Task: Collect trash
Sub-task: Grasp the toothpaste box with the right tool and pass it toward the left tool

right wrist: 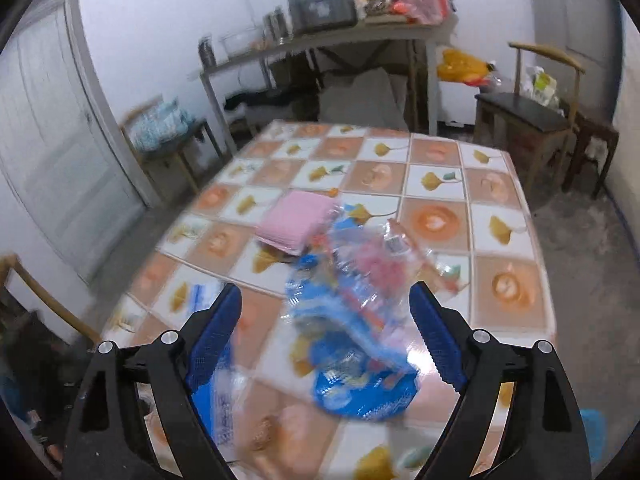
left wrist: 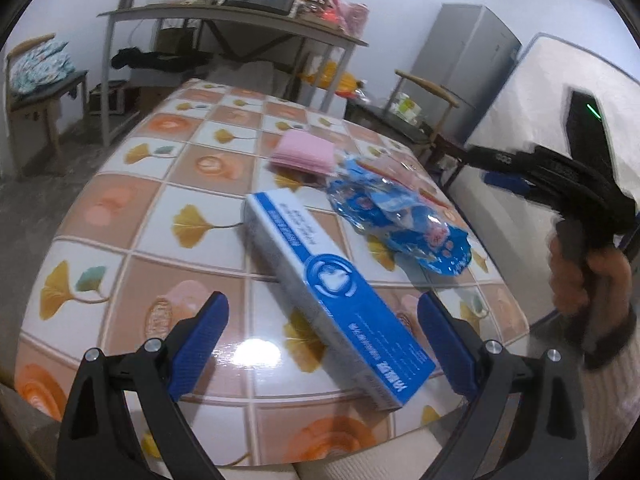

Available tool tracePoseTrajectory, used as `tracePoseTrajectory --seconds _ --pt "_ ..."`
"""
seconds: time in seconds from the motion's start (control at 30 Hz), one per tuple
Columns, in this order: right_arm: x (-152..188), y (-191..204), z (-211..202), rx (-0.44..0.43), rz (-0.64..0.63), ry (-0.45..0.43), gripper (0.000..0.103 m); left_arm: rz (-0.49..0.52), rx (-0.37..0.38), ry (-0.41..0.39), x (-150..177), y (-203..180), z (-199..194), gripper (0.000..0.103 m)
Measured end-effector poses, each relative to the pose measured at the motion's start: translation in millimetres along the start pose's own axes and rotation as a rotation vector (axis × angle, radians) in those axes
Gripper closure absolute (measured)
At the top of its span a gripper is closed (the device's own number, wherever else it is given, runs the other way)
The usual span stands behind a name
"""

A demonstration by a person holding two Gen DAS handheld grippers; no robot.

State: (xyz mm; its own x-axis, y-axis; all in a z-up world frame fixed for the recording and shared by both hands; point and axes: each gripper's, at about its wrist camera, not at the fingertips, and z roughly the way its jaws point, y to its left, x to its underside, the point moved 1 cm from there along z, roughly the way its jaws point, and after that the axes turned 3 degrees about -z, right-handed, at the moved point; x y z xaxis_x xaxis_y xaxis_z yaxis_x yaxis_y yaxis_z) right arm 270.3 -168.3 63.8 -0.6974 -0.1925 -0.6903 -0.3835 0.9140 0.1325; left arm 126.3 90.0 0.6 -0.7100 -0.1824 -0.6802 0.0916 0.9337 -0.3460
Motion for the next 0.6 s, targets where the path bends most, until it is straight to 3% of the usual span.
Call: tracePoseTrajectory --seconds 0.2,0.33,0.47,0.6 --pt "-19.6 2.5 72.7 0.075 -0.139 0.157 0.021 0.055 -0.034 0.031 2.9 -10.4 11.6 0.01" --pt "-15.6 12.9 92.9 0.138 -0.249 0.201 0.025 0.056 -0.044 0.036 3.0 -7.6 14.1 0.01" --pt "-15.4 3.9 94.7 0.153 -0.203 0.208 0.058 0.055 -0.045 0.049 2.6 -4.8 17.8 0.01" --pt "-16.9 -15.6 81.0 0.13 -0.088 0.17 0.073 0.058 -0.044 0.053 3.8 -4.0 18.1 0.01"
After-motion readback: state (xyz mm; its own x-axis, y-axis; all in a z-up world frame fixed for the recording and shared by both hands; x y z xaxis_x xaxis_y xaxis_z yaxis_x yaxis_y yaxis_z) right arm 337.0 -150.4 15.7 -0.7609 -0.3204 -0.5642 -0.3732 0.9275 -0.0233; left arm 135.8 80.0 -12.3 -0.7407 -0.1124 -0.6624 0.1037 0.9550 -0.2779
